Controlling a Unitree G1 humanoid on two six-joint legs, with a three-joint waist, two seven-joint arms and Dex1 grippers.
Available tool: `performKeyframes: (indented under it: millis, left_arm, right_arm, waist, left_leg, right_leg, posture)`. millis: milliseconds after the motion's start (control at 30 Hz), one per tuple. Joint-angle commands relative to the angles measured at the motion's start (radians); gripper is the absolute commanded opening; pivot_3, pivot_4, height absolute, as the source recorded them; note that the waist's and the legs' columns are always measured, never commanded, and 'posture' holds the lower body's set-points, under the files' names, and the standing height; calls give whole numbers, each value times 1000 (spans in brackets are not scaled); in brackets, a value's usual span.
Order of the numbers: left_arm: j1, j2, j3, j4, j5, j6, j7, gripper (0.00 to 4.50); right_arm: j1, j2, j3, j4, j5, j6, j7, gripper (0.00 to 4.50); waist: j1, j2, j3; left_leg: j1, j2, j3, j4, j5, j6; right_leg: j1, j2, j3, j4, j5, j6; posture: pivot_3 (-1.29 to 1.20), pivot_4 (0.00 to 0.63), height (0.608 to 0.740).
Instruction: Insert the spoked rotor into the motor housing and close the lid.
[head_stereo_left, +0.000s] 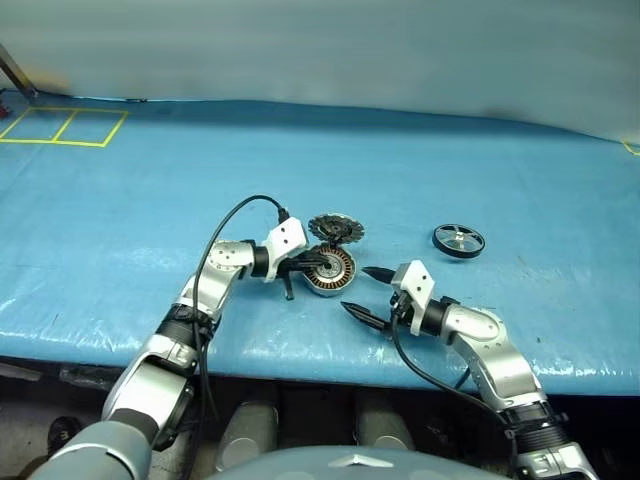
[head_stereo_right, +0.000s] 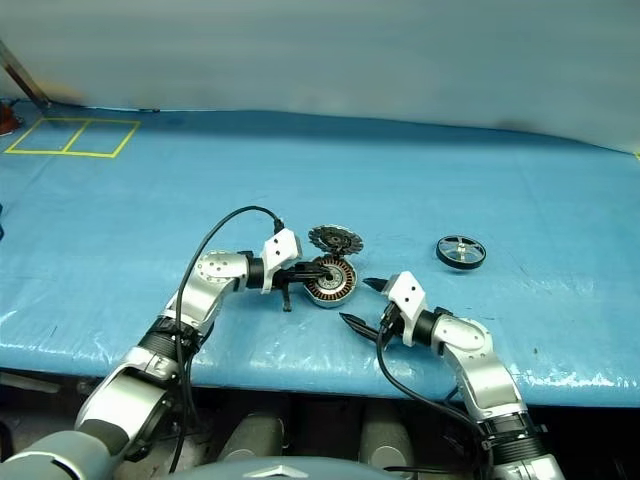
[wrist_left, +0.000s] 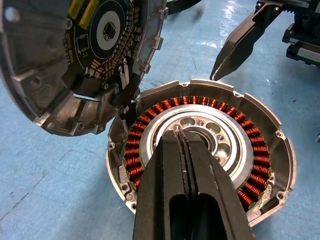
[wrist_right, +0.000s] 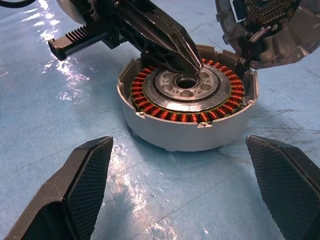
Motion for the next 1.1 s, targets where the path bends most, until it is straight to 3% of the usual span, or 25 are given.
performKeyframes:
  millis: [33, 400, 733, 933, 1067, 1100]
  left_arm:
    - [0, 11, -23, 10, 25, -1, -8, 23]
    - [16, 26, 8, -31, -8, -2, -10, 23]
    - [150, 91, 103, -326, -139, 73, -15, 23]
    - [279, 127, 159, -493, -175, 109, 50, 23]
    - [366, 129, 191, -542, -171, 108, 124, 23]
    - [379, 126, 195, -546, -164, 101, 144, 4]
  right_arm:
    - [-11, 5, -3, -6, 2, -22, -5, 4500]
    - [-15, 14, -8, -8, -3, -30, -19, 4500]
    - [-41, -17, -86, -119, -42, -26, -144, 4500]
    - [-141, -129, -152, -158, -89, 157, -217, 4500]
    - [-268, -233, -158, -37, -205, 256, -292, 4500]
    - [-295, -245, -157, -5, -221, 268, -307, 4316]
  waist:
    - [0, 0, 0]
    - [-2, 0, 0]
    - [-5, 0, 0]
    - [-1, 1, 0]
    - [3, 1, 0]
    - [5, 1, 0]
  left_leg:
    - [0, 0, 0, 0, 0, 0]
    - [1, 0, 0, 0, 0, 0]
    - [-1, 0, 0, 0, 0, 0]
    - [-1, 0, 0, 0, 0, 0]
    - [-1, 0, 1, 0, 0, 0]
    - [-1, 0, 2, 0, 0, 0]
  right_leg:
    - [0, 0, 0, 0, 0, 0]
    - [0, 0, 0, 0, 0, 0]
    - [-2, 0, 0, 0, -1, -2]
    - [-2, -1, 1, 0, -3, -5]
    - [-2, -1, 1, 0, -3, -5]
    - [-2, -1, 1, 0, -3, -6]
  posture:
    - [0, 150, 740]
    - [0, 150, 740]
    - [0, 150, 740]
    - [0, 150, 740]
    - [0, 150, 740]
    - [0, 150, 740]
